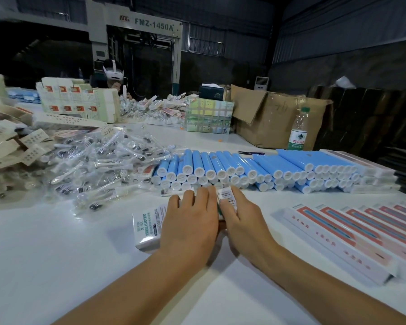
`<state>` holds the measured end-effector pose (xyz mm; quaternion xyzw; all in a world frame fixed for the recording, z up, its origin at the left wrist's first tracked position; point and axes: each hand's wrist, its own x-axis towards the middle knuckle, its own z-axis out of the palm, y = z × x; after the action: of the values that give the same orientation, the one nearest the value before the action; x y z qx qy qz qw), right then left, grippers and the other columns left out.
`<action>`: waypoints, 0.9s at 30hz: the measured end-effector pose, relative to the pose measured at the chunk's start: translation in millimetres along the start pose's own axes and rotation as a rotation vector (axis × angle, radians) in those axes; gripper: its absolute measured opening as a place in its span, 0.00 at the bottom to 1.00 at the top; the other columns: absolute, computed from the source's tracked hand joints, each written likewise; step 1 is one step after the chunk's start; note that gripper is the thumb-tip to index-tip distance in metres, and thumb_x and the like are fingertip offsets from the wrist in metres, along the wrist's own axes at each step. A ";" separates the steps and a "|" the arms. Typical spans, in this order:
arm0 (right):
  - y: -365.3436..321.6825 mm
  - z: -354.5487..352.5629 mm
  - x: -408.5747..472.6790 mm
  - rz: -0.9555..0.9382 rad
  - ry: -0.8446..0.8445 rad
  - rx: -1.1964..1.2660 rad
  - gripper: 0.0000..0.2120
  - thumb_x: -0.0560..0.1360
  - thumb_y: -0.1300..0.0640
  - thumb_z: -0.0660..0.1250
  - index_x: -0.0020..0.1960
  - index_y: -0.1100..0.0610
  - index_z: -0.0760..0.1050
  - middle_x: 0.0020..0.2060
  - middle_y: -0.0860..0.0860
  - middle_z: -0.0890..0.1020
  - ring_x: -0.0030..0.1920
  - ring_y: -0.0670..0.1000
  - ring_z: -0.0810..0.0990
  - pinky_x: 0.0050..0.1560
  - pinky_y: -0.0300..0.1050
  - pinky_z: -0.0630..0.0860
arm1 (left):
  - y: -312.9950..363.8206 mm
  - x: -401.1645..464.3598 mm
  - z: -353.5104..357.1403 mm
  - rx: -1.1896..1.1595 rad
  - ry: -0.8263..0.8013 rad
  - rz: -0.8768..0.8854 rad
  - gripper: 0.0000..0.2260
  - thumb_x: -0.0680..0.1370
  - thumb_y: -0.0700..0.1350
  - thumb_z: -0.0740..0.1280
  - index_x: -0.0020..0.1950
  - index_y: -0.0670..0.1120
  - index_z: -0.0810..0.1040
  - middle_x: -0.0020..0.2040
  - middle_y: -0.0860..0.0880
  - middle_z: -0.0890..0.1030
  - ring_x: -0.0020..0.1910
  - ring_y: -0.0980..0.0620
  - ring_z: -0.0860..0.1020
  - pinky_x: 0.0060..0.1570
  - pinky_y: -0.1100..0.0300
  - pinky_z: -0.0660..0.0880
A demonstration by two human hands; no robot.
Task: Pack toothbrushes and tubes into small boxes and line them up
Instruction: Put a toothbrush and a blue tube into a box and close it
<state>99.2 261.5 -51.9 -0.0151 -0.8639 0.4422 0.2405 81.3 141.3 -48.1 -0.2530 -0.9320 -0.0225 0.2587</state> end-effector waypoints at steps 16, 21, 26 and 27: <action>-7.5 -17.7 7.5 0.300 -0.142 0.899 0.14 0.79 0.66 0.56 0.49 0.56 0.80 0.44 0.58 0.85 0.43 0.54 0.85 0.38 0.47 0.82 | -11.8 0.5 0.9 -0.073 0.087 0.041 0.33 0.78 0.62 0.58 0.76 0.44 0.59 0.68 0.47 0.70 0.62 0.46 0.71 0.59 0.51 0.66; -2.9 -11.4 7.7 0.318 -0.043 0.830 0.16 0.79 0.63 0.55 0.55 0.51 0.78 0.42 0.55 0.86 0.41 0.51 0.85 0.36 0.46 0.80 | -9.3 2.1 4.9 -0.042 0.105 0.048 0.33 0.79 0.62 0.53 0.77 0.44 0.52 0.71 0.47 0.65 0.65 0.47 0.66 0.60 0.52 0.62; -1.9 -10.4 7.3 0.318 -0.054 0.769 0.15 0.80 0.59 0.55 0.57 0.56 0.79 0.42 0.56 0.85 0.43 0.52 0.85 0.42 0.50 0.81 | -7.1 -0.1 0.8 0.020 0.081 0.064 0.33 0.75 0.62 0.65 0.72 0.41 0.67 0.62 0.44 0.76 0.56 0.45 0.75 0.53 0.50 0.71; -1.9 -10.0 6.7 0.287 -0.060 0.719 0.16 0.80 0.61 0.54 0.58 0.53 0.78 0.40 0.53 0.86 0.42 0.50 0.85 0.41 0.47 0.81 | -8.1 -0.5 1.3 0.030 0.105 0.083 0.33 0.72 0.62 0.70 0.67 0.40 0.73 0.56 0.44 0.80 0.51 0.45 0.78 0.48 0.50 0.74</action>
<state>97.9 269.6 -42.9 -0.0376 -0.6495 0.7463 0.1406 77.1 134.3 -48.8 -0.2858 -0.9061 -0.0111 0.3116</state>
